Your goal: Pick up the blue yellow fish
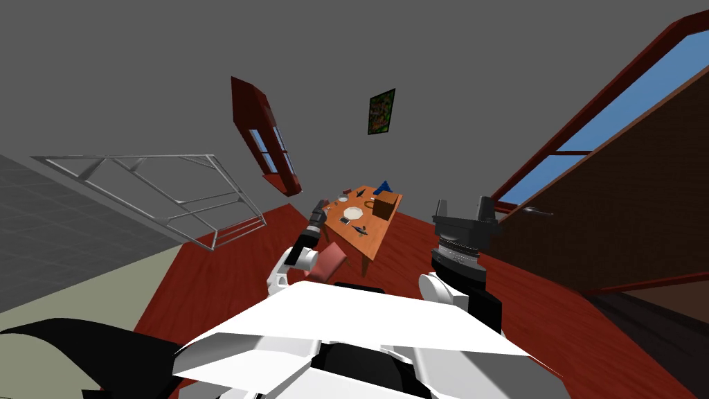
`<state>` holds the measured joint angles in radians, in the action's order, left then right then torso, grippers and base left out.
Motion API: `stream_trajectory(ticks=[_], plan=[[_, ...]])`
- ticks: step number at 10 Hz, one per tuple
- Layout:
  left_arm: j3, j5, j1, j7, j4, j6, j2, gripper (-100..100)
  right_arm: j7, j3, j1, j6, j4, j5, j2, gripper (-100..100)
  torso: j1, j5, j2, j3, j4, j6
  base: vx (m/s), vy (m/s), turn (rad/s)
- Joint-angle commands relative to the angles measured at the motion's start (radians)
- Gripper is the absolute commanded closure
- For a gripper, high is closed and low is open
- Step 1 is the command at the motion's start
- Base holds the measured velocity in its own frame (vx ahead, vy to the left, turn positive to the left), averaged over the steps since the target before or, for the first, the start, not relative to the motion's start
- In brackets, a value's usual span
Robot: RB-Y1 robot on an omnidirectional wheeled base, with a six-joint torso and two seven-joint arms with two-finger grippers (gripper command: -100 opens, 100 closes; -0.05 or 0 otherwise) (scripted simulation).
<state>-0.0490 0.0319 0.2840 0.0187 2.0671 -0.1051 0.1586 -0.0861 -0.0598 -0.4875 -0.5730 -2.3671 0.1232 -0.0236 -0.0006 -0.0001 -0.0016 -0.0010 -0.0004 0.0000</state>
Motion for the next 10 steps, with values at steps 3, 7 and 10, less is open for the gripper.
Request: stream_trajectory(ticks=[3, 7, 10], plan=[[-0.002, -0.005, -0.065, -0.001, -0.095, 0.086, 0.008, -100, 0.000, 0.000, 0.000, 0.000, 0.000, 0.000, 0.000, 0, 0.000, 0.000, 0.000, 0.000, 0.000, 0.000, 0.023, -0.011, -0.051], [-0.009, -0.014, -0.135, -0.005, -0.214, 0.177, 0.005, -100, 0.000, 0.000, 0.000, 0.000, 0.000, 0.000, 0.000, 0, 0.000, 0.000, 0.000, 0.000, 0.000, 0.000, 0.023, -0.009, -0.064], [-0.014, -0.021, -0.185, -0.007, -0.294, 0.238, 0.000, -100, 0.000, 0.000, 0.000, 0.000, 0.000, 0.000, 0.000, 0, 0.000, 0.000, 0.000, 0.000, 0.000, 0.000, 0.018, -0.006, -0.056]])
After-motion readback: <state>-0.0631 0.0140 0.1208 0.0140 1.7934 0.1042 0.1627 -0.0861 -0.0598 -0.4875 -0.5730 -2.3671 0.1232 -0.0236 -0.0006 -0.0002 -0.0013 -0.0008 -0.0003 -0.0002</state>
